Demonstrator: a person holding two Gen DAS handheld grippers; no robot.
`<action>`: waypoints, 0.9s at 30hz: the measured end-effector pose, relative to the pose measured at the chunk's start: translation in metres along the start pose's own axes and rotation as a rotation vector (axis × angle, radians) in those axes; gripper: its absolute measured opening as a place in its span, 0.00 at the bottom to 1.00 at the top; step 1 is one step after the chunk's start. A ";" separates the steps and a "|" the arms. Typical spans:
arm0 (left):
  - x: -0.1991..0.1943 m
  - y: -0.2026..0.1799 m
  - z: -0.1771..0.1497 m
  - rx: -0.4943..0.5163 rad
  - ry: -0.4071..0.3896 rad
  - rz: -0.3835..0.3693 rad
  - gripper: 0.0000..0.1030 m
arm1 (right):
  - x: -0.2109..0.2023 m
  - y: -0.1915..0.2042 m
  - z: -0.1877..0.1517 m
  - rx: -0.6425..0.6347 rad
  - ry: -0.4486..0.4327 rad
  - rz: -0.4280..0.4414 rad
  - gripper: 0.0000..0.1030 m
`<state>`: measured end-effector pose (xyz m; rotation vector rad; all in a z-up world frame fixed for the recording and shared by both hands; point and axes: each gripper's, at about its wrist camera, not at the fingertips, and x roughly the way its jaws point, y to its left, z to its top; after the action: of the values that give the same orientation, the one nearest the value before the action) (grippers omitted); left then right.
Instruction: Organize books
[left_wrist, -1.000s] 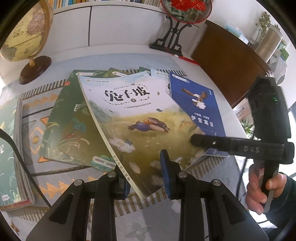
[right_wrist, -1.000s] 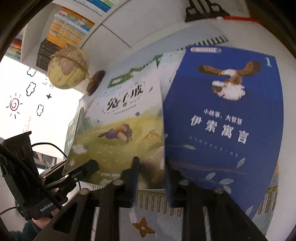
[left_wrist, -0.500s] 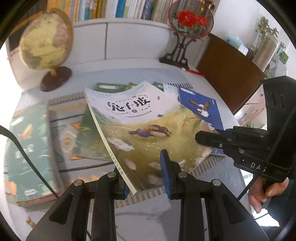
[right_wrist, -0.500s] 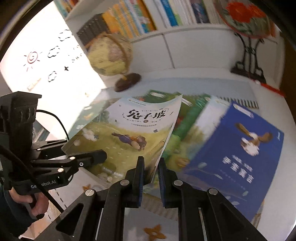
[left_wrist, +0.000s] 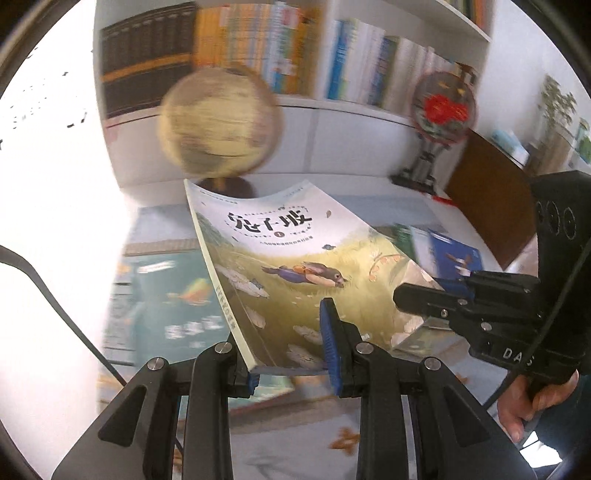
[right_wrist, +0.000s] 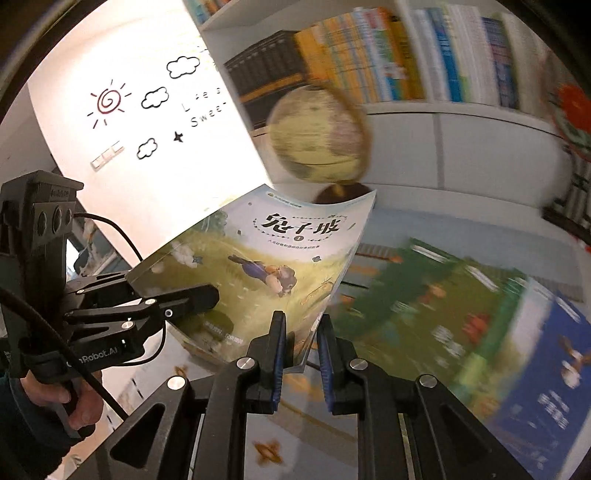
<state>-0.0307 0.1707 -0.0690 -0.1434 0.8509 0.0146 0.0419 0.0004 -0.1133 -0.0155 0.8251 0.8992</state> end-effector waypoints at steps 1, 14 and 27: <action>0.001 0.013 0.000 -0.005 0.001 0.010 0.24 | 0.011 0.010 0.005 -0.007 0.002 0.004 0.16; 0.050 0.098 -0.034 -0.121 0.094 -0.002 0.24 | 0.112 0.052 0.005 -0.026 0.144 -0.025 0.16; 0.060 0.123 -0.081 -0.266 0.183 0.000 0.36 | 0.155 0.046 -0.021 0.023 0.299 -0.025 0.17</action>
<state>-0.0604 0.2793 -0.1813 -0.3993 1.0301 0.1162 0.0497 0.1294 -0.2134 -0.1431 1.1102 0.8754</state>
